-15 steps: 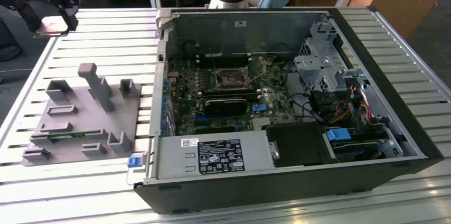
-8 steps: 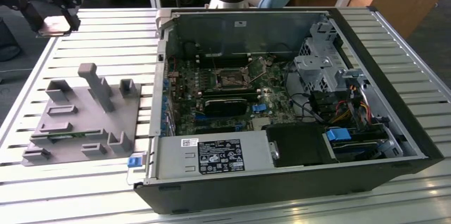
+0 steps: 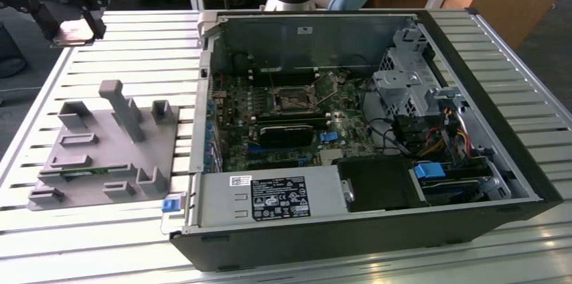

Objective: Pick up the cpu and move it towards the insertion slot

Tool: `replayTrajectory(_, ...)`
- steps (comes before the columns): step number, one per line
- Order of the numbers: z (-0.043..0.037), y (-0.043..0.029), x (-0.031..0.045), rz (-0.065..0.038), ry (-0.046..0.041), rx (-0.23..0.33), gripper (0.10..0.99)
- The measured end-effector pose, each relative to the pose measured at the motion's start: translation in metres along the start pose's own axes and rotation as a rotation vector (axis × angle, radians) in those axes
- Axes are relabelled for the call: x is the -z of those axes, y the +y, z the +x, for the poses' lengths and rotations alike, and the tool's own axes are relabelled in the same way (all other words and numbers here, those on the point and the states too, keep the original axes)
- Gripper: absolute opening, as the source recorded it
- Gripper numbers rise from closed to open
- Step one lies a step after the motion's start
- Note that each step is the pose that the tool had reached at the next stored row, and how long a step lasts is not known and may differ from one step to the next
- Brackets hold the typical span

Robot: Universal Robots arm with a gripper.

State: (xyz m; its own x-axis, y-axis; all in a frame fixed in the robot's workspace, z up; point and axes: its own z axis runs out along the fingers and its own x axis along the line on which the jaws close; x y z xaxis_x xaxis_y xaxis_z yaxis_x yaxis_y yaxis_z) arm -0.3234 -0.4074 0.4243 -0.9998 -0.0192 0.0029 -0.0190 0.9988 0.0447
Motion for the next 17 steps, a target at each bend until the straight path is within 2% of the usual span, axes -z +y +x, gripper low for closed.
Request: replayTrajectory(17, -0.0099, -0.0002, -0.0001, 0.0, 0.0, 0.0, 0.541)
